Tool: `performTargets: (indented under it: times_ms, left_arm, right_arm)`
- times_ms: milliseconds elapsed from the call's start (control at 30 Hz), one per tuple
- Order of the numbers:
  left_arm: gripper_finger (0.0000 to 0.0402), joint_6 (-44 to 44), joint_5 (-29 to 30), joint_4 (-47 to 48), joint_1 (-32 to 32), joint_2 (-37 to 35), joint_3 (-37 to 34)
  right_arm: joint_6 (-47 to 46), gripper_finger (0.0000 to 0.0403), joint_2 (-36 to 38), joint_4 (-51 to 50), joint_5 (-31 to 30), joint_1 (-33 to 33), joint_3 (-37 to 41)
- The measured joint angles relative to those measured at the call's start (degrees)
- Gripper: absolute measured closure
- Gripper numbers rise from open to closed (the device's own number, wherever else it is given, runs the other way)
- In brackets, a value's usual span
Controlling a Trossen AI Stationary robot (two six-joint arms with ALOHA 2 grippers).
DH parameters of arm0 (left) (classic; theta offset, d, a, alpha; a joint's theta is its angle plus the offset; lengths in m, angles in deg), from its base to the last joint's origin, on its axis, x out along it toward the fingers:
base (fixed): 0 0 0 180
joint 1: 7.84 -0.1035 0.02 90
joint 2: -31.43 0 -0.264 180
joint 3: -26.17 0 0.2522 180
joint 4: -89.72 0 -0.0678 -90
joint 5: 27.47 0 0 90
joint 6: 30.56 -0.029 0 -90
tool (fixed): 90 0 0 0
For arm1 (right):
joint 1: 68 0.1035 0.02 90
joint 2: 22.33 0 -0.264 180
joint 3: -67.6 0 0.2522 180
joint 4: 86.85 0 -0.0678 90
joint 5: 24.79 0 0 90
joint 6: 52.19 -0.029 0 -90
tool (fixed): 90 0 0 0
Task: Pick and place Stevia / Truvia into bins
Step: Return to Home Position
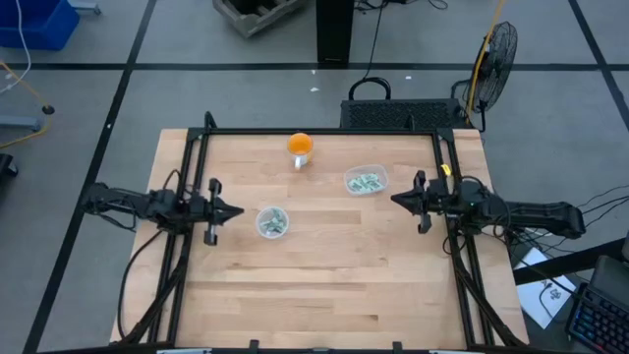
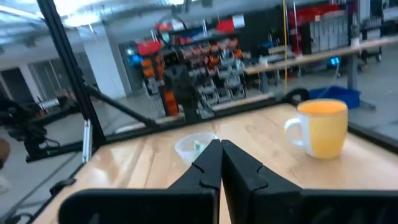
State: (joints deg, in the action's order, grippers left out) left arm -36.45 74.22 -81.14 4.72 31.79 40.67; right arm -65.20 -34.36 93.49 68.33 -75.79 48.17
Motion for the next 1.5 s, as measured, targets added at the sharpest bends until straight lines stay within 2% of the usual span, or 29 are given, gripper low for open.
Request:
performTargets:
  times_ms: [133, 400, 533, 667, 933, 1133, 1500]
  left_arm:
    - [0.0394, -0.04, 0.13, -0.73, -0.04, -0.07, 0.11]
    - [0.0370, 1.80, 0.28, 2.42, -0.04, -0.03, 0.13]
    - [0.0371, 1.48, 0.32, 2.59, -0.04, 0.00, 0.15]
    - [0.0369, 2.15, 0.35, 2.71, -0.04, 0.00, 0.15]
    - [0.0371, 3.24, 0.35, 2.49, -0.04, 0.00, 0.15]
    - [0.0371, 3.58, 0.41, 1.51, -0.04, 0.00, 0.07]
    - [0.0371, 3.58, 0.41, 1.16, -0.04, 0.00, 0.07]
  right_arm:
    - [0.18, 0.0403, -0.04, 7.92, 0.14, 0.00, 3.95]
    - [0.95, 0.0403, -0.06, 6.87, 0.22, 0.00, 4.56]
    - [3.80, 0.0403, -0.12, 2.24, 0.12, 0.00, 4.61]
    - [2.85, 0.0403, -0.17, -3.73, 0.03, 0.00, 4.68]
    - [1.71, 0.0403, -0.11, -7.95, -2.08, 0.00, 4.72]
    - [4.99, 0.0403, 0.53, -8.97, 4.66, 0.05, 4.76]
    - [3.75, 0.0403, 4.39, -12.65, 4.13, 0.04, 4.28]
